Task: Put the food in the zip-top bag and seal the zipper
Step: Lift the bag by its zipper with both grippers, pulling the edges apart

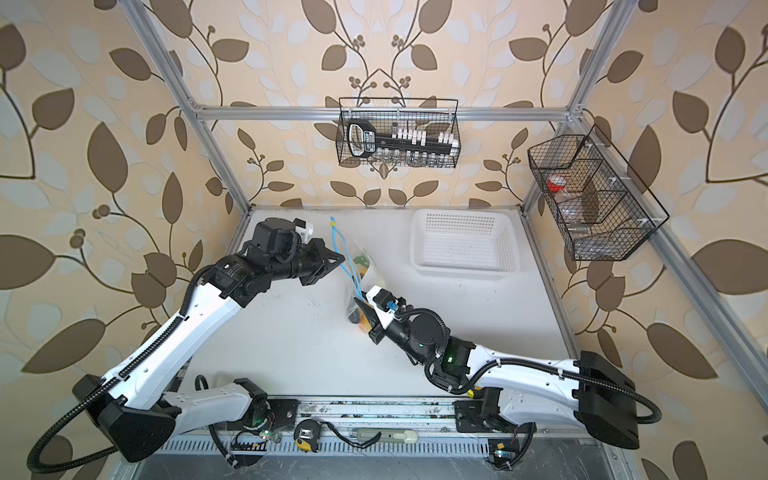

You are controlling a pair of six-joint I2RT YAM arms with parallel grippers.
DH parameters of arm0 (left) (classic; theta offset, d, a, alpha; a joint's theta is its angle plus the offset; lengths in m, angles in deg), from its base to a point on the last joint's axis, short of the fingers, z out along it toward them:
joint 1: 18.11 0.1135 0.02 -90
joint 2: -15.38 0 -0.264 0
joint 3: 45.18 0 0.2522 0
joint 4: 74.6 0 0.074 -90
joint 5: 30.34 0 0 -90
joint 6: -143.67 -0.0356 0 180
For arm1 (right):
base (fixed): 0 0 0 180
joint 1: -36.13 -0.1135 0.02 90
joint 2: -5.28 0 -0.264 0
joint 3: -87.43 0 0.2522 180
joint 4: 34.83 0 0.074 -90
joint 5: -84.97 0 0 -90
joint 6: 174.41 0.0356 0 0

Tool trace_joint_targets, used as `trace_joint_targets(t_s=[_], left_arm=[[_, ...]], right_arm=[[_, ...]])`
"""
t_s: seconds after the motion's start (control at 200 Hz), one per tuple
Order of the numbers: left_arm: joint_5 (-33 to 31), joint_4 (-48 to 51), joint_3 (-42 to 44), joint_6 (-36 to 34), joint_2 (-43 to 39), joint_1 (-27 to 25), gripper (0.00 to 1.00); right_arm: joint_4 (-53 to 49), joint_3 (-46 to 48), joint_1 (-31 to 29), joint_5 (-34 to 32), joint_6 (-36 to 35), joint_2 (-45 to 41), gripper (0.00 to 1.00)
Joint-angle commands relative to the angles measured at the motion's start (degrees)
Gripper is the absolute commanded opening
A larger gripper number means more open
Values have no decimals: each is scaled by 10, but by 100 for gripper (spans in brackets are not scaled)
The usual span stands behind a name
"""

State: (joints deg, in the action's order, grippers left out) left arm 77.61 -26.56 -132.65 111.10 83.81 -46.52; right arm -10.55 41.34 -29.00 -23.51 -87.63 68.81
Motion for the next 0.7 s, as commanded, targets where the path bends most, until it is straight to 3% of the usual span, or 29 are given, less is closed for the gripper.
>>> trace_joint_targets(t_s=[0.0, 0.165, 0.565, 0.695], left_arm=[[4, -5, -19, -8, -5, 1, 6], [3, -5, -18, -8, -6, 2, 6], [0, -1, -22, -12, -8, 1, 6], [-8, 15, -32, -22, -9, 2, 8]], right_arm=[[28, -25, 2, -17, -18, 3, 18], [27, -30, 1, -12, -17, 0, 20], [8, -40, 12, 4, -25, -4, 0], [-12, -48, 40, 35, -25, -17, 0]])
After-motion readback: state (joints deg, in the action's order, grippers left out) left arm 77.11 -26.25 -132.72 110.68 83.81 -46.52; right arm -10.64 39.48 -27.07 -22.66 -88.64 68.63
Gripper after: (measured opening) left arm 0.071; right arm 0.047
